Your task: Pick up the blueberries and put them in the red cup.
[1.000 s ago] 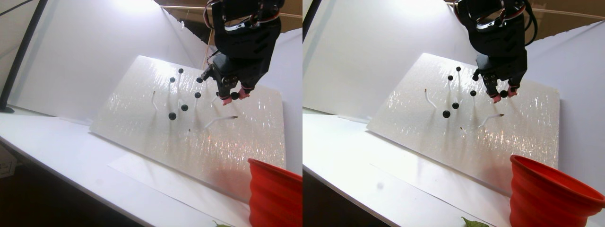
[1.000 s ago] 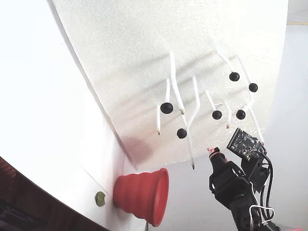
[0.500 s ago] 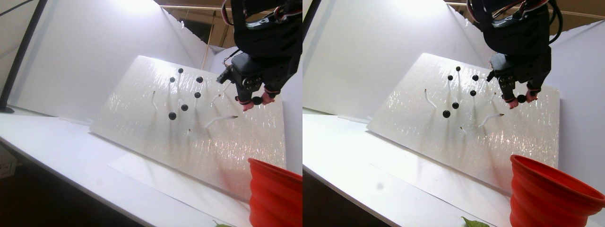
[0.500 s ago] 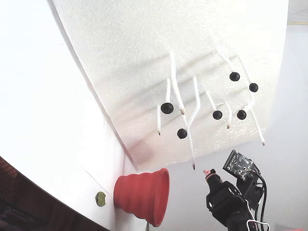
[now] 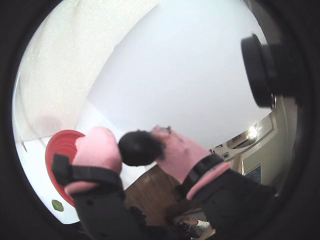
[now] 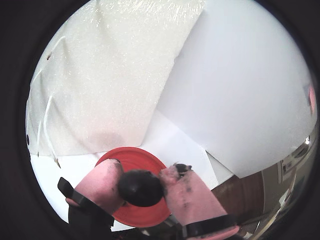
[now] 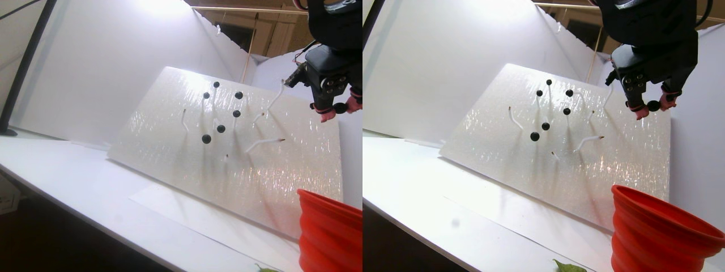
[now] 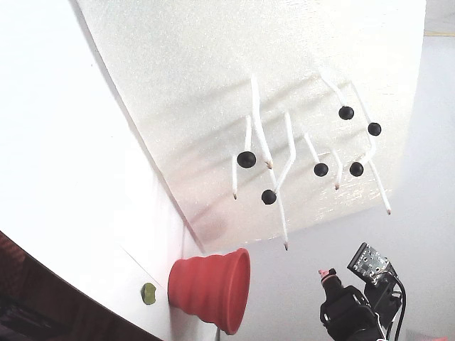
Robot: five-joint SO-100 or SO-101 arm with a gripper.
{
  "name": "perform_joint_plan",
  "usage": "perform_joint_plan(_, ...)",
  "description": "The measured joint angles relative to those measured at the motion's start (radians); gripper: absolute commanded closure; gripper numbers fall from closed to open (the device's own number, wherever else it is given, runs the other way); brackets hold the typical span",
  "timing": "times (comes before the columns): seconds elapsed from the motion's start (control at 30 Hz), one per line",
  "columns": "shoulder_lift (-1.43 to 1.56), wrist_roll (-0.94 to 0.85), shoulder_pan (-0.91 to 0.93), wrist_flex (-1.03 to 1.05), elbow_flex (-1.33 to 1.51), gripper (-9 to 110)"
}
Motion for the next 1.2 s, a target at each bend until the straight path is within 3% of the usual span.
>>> perform_joint_plan(1.2, -0.002, 0.020, 0.049, 0.000, 0.000, 84)
